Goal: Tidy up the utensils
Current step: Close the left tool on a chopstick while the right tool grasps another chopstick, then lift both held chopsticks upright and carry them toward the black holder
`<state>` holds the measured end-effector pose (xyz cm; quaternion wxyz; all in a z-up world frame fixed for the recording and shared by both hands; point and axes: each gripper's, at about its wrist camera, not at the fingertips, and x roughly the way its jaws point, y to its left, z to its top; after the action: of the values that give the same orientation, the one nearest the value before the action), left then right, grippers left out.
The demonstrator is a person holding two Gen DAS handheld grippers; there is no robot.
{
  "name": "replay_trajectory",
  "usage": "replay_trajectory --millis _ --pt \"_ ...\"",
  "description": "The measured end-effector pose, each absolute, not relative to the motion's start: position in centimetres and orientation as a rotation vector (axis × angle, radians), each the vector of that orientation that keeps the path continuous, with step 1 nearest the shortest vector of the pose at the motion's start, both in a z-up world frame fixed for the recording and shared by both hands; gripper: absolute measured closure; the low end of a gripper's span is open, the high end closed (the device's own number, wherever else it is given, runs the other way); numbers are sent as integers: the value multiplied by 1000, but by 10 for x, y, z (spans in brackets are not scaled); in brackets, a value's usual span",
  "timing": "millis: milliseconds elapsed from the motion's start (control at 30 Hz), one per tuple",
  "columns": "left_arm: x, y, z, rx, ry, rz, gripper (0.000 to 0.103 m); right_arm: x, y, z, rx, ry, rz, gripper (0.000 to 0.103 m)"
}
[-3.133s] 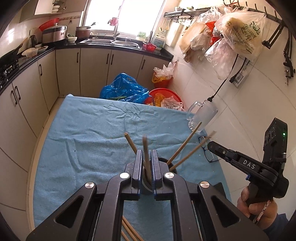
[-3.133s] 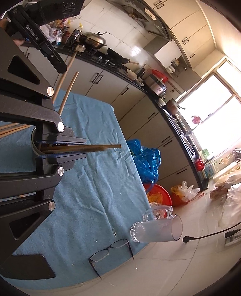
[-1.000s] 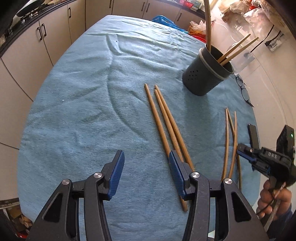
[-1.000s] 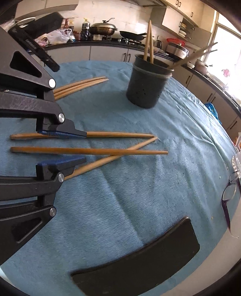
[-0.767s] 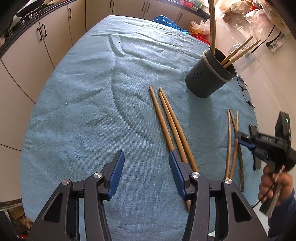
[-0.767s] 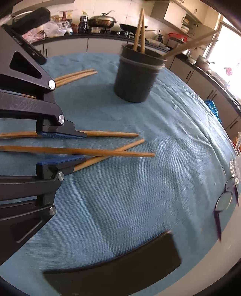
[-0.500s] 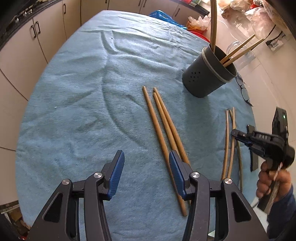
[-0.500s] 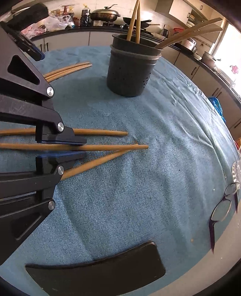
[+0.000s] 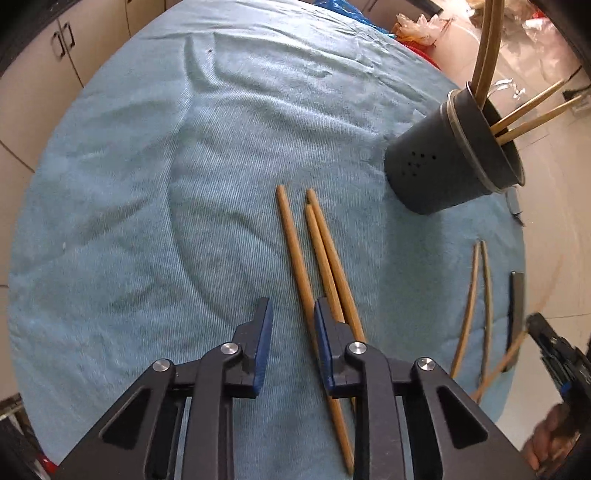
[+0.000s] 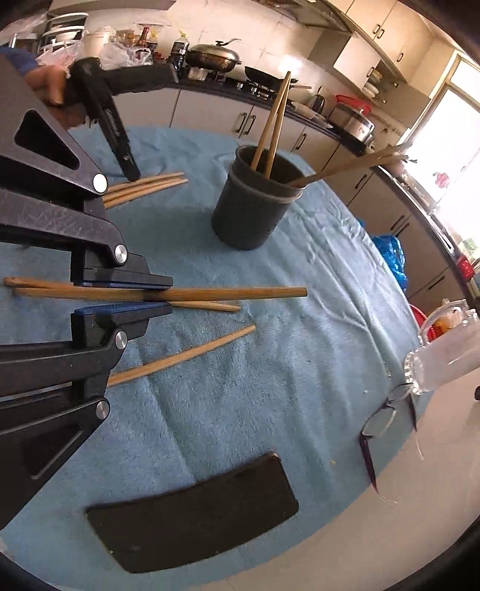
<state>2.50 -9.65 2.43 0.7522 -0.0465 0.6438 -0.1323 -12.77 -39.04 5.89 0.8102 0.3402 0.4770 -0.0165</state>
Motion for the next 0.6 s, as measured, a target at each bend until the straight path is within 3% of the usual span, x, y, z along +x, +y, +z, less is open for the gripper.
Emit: replay_trajectory --millis 100,167,367,600 --pt "31 -112 25 -19 1400 -272 85 -133 -393 66 726 1007 -33 96" --pt "34 -116 25 11 1382 -258 94 -137 -393 70 724 999 -27 96" --pt "19 -98 34 -83 1271 -294 97 -142 -386 85 686 963 8 96" --pt "-29 -85 108 -108 970 -362 97 -159 -380 111 627 852 43 96"
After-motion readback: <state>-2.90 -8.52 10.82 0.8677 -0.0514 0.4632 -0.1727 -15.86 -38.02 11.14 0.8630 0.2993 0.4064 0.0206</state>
